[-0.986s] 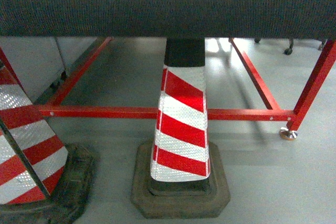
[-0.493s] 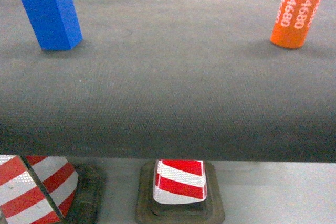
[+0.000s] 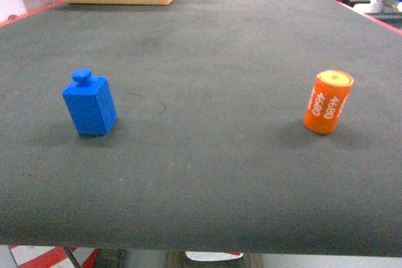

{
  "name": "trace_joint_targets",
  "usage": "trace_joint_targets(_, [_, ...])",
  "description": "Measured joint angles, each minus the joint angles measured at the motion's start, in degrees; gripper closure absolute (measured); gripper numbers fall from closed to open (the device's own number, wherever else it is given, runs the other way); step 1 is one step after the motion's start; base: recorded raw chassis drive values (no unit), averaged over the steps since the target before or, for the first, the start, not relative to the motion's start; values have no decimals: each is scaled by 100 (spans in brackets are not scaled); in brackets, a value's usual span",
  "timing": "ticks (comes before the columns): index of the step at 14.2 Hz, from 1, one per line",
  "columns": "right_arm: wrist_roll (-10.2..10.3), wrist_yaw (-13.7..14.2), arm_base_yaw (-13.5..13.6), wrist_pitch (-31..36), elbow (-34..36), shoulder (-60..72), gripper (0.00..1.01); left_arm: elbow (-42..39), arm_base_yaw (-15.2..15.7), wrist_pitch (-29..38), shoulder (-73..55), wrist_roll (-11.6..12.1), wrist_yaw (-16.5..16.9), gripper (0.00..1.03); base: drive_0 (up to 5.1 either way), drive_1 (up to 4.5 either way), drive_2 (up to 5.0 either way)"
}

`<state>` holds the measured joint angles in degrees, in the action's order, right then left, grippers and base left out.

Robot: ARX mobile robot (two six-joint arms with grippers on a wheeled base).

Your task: Sort blue parts and orange caps into right shelf containers

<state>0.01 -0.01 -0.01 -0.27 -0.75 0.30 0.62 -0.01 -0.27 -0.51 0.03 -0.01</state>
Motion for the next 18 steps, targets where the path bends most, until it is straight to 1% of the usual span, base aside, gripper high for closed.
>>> trace_joint_targets(18, [0,0,0,-2,0,0,3,2,0,4,0,0,-2,5,0,0,0])
